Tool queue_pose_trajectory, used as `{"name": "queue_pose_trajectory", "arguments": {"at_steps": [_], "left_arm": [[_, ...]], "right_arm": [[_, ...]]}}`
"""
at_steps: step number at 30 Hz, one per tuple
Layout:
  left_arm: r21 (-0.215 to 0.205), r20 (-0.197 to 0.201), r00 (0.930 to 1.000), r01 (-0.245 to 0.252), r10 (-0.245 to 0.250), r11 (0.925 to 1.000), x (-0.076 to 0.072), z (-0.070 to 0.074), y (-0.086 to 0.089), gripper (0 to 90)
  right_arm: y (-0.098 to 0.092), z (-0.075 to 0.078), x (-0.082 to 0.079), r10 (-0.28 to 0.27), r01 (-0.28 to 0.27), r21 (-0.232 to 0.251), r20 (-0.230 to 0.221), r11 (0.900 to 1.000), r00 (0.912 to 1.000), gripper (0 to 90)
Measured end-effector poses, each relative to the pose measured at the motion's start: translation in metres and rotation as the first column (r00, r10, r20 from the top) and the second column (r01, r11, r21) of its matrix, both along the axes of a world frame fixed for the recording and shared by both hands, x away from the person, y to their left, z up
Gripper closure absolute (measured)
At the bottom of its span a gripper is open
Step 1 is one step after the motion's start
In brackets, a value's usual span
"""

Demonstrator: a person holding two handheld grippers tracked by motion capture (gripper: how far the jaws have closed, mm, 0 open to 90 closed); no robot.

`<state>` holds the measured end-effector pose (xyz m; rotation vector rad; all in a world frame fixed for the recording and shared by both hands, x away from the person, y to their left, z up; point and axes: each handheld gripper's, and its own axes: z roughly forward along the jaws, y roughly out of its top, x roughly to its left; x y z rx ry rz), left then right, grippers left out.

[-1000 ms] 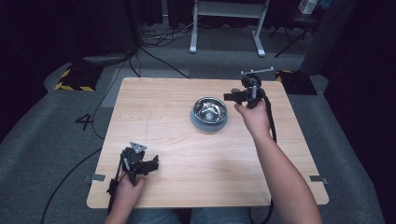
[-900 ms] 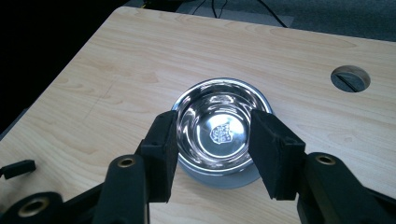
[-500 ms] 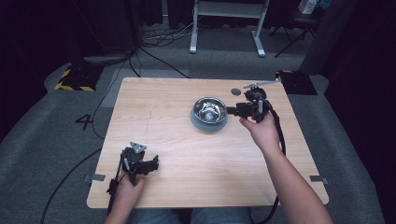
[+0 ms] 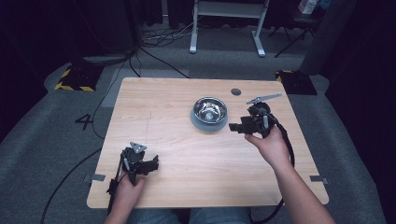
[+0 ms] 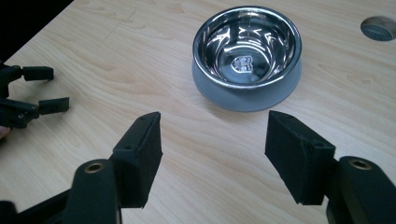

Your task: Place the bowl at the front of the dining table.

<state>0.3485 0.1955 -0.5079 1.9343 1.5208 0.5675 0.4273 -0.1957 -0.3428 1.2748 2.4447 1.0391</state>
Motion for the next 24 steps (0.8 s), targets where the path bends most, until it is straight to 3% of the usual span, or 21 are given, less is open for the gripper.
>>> {"name": "queue_pose_trajectory", "arguments": {"at_steps": [11, 17, 24], "left_arm": [[0.001, 0.001, 1.0, 0.004, -0.004, 1.0, -0.001, 0.0, 0.0, 14.8], [0.001, 0.001, 1.0, 0.004, -0.004, 1.0, -0.001, 0.0, 0.0, 14.8], [0.001, 0.001, 1.0, 0.004, -0.004, 1.0, -0.001, 0.0, 0.0, 14.8]], "right_arm": [[-0.022, -0.024, -0.023, -0.035, 0.036, 0.012, -0.046, 0.999, 0.9983, 34.3], [-0.028, -0.054, -0.036, -0.014, 0.019, 0.08, -0.059, 0.997, 0.9981, 34.3], [-0.034, -0.074, -0.047, -0.032, 0.036, 0.081, -0.054, 0.996, 0.998, 34.3]]}}
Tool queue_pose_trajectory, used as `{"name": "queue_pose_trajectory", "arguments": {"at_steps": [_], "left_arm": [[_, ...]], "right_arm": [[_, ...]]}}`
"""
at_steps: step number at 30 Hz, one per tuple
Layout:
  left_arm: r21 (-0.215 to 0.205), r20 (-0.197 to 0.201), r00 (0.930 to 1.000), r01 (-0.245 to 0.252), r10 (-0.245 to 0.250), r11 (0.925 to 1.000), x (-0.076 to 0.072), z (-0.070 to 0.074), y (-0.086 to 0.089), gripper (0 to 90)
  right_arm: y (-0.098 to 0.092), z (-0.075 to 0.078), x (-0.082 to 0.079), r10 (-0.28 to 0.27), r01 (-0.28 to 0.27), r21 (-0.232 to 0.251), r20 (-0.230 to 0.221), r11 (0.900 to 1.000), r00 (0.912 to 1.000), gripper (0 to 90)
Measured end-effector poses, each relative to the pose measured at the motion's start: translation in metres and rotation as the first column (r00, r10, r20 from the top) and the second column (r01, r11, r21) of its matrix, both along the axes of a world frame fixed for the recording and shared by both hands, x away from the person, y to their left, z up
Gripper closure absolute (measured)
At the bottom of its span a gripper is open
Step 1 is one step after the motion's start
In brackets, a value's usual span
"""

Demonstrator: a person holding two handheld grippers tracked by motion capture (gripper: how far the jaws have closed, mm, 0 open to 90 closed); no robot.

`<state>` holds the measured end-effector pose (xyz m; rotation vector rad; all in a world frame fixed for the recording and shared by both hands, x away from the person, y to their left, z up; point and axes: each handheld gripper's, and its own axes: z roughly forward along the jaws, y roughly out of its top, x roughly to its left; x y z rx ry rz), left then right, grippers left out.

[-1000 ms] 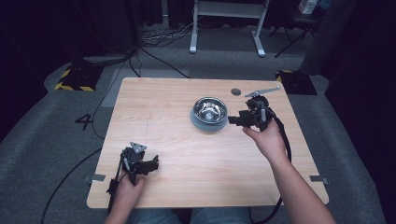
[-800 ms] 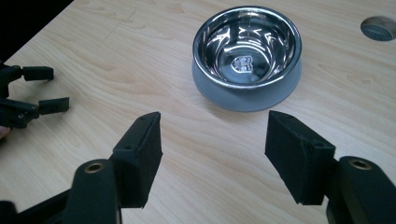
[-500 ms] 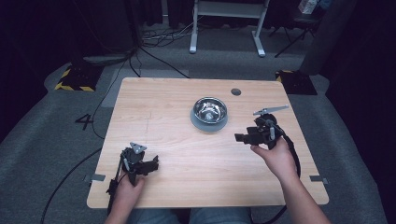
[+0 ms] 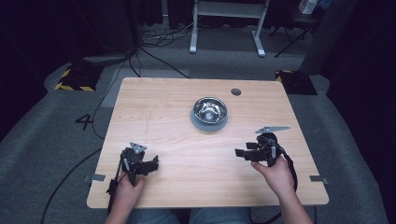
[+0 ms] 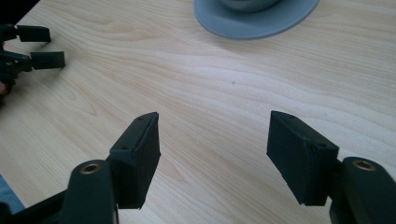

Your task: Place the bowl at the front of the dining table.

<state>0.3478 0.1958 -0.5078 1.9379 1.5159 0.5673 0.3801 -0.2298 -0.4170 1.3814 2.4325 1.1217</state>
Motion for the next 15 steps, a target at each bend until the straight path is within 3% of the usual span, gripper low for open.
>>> {"name": "queue_pose_trajectory", "arguments": {"at_steps": [8, 15], "left_arm": [[0.0, 0.0, 1.0, 0.0, 0.0, 1.0, 0.0, 0.0, 0.0, 14.8], [0.001, 0.0, 1.0, 0.0, 0.0, 1.0, 0.0, 0.0, 0.0, 14.8]], "right_arm": [[-0.005, -0.023, -0.009, -0.015, 0.015, -0.023, -0.006, 1.0, 0.9999, 34.8], [-0.005, -0.041, -0.01, -0.019, 0.018, -0.075, -0.015, 0.997, 0.9997, 34.9]]}}
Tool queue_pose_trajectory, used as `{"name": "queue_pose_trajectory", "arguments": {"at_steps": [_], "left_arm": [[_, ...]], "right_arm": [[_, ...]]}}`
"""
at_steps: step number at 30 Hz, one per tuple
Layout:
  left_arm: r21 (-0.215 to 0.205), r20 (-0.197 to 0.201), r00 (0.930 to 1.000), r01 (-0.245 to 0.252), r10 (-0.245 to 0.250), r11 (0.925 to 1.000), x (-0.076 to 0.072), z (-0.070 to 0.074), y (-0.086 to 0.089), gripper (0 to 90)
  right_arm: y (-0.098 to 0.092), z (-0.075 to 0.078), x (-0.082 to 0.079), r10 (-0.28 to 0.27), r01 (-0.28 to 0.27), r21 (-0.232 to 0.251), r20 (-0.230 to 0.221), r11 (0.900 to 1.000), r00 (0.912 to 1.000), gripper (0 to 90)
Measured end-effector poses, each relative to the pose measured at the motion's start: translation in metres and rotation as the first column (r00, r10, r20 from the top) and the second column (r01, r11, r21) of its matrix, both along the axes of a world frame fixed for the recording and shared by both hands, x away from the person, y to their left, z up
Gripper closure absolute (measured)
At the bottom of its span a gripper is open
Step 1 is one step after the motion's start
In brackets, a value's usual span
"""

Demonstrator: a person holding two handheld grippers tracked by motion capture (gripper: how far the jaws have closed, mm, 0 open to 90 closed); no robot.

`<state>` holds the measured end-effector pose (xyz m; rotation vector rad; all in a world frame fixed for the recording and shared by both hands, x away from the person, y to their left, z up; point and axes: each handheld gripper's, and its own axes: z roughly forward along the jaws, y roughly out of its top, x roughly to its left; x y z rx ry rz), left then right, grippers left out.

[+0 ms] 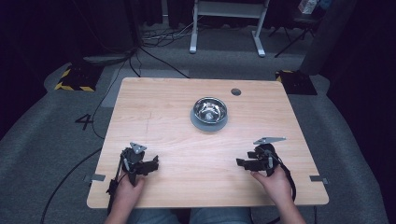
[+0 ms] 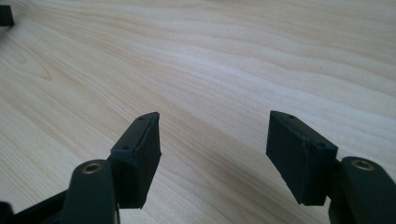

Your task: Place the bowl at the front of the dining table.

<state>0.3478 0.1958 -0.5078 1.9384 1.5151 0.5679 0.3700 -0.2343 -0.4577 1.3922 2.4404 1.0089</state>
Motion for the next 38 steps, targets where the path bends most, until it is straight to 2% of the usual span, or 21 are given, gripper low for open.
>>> {"name": "queue_pose_trajectory", "arguments": {"at_steps": [6, 9, 12, 15, 16, 21, 24, 25, 26, 27, 28, 38], "left_arm": [[-0.002, 0.0, 1.0, -0.002, 0.002, 1.0, 0.0, 0.0, 0.0, 14.8], [-0.002, 0.0, 1.0, -0.002, 0.002, 1.0, 0.0, 0.0, 0.0, 14.8], [-0.002, 0.0, 1.0, -0.002, 0.002, 1.0, 0.0, 0.0, 0.0, 14.8], [-0.002, 0.0, 1.0, -0.003, 0.003, 1.0, 0.0, 0.0, 0.0, 14.8], [-0.002, 0.0, 1.0, -0.002, 0.002, 1.0, 0.0, 0.0, 0.0, 14.8], [-0.002, 0.0, 1.0, -0.002, 0.002, 1.0, 0.0, 0.0, 0.0, 14.8], [-0.001, 0.0, 1.0, 0.0, 0.0, 1.0, 0.0, 0.0, 0.0, 14.8], [-0.001, 0.0, 1.0, 0.0, 0.0, 1.0, 0.0, 0.0, 0.0, 14.8], [-0.003, 0.0, 1.0, -0.002, 0.002, 1.0, 0.0, 0.0, 0.0, 14.8], [-0.002, 0.0, 1.0, -0.002, 0.002, 1.0, 0.0, 0.0, 0.0, 14.8], [-0.002, 0.0, 1.0, -0.002, 0.002, 1.0, 0.0, 0.0, 0.0, 14.8], [-0.002, 0.0, 1.0, -0.002, 0.002, 1.0, 0.0, 0.0, 0.0, 14.8]], "right_arm": [[0.0, -0.016, -0.006, 0.0, 0.0, -0.024, 0.014, 1.0, 0.9999, 34.6], [0.0, -0.022, -0.009, 0.005, -0.003, -0.049, 0.042, 0.999, 0.9991, 33.8], [0.0, -0.029, -0.014, 0.01, -0.006, -0.055, 0.081, 0.998, 0.9967, 32.1], [0.001, -0.033, -0.017, 0.013, -0.008, -0.056, 0.097, 0.998, 0.9952, 31.3], [0.002, -0.036, -0.019, 0.02, -0.011, -0.076, 0.116, 0.997, 0.993, 30.9], [0.005, -0.039, -0.022, 0.037, -0.022, -0.099, 0.148, 0.995, 0.9882, 30.1], [0.006, -0.041, -0.023, 0.039, -0.022, -0.101, 0.168, 0.995, 0.985, 27.3], [0.006, -0.042, -0.024, 0.043, -0.024, -0.105, 0.181, 0.994, 0.9825, 26.4], [0.007, -0.046, -0.026, 0.04, -0.018, -0.104, 0.212, 0.994, 0.9765, 21.6], [0.007, -0.046, -0.026, 0.04, -0.018, -0.104, 0.212, 0.994, 0.9765, 21.6], [0.005, -0.049, -0.027, 0.032, -0.013, -0.081, 0.232, 0.997, 0.9723, 17.8], [0.005, -0.05, -0.027, 0.034, -0.015, -0.084, 0.228, 0.996, 0.9731, 14.0]]}}
